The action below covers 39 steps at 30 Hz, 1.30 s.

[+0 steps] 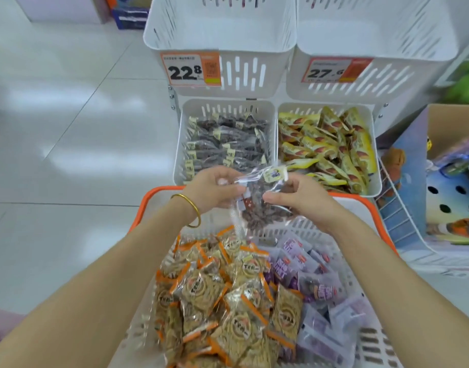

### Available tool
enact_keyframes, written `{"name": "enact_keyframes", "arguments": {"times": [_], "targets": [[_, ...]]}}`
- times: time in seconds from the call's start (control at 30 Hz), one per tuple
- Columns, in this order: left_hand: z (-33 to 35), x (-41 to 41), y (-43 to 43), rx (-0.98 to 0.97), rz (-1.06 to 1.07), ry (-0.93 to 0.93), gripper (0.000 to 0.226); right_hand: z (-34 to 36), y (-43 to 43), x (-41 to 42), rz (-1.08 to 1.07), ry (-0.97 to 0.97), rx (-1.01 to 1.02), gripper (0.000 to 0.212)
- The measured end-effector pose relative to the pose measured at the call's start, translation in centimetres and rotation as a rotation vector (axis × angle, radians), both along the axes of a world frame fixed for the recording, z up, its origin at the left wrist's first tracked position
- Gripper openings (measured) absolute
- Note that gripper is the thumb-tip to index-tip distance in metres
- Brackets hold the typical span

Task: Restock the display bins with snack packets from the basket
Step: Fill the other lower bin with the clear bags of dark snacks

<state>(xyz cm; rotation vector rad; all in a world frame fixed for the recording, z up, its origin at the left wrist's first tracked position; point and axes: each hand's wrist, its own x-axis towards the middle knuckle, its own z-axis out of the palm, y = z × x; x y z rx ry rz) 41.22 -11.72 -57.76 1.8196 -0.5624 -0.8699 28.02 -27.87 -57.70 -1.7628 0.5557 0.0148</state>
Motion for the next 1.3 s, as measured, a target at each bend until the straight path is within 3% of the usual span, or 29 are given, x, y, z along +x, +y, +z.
{"name": "enact_keyframes", "arguments": {"times": [0.07,0.17,0.27,0.37,0.5,0.6,0.93,1.17,1.3], "targets": [[-0.4,2.3,-1.8,-0.006,0.087,-0.149,0.031,0.6,-1.6,1.1,-0.165,-0.088,-0.076,0.018],[-1.5,5.9,-4.2,0.137,0.11,-0.493,0.036,0.8,-3.7,3.4,-0.401,-0.139,-0.335,0.019],[-3.7,9.1,-6.9,0.332,-0.135,-0.835,0.046,0.3,-4.7,6.7,-0.439,-0.105,-0.712,0.025],[-6.2,11.2,-9.7,0.533,-0.417,-1.046,0.058,-1.1,-4.9,10.6,-0.419,-0.071,-0.881,0.027],[-8.5,12.5,-11.2,0.699,-0.594,-1.132,0.067,-4.2,-5.0,14.4,-0.413,-0.097,-0.934,0.035],[-9.4,13.1,-10.4,0.711,-0.608,-1.203,0.07,-6.2,-5.1,15.4,-0.399,-0.176,-0.942,0.032],[-9.6,14.0,-8.9,0.699,-0.606,-1.14,0.06,-7.9,-4.0,14.1,-0.53,-0.459,-0.994,0.023],[-9.7,13.7,-8.9,0.45,-0.431,-1.033,0.059,-6.7,-4.6,15.6,-0.317,0.018,-1.004,0.02],[-10.6,13.5,-9.8,0.543,-0.359,-1.153,0.067,-5.0,-5.3,17.3,-0.179,0.203,-1.022,0.023]]}}
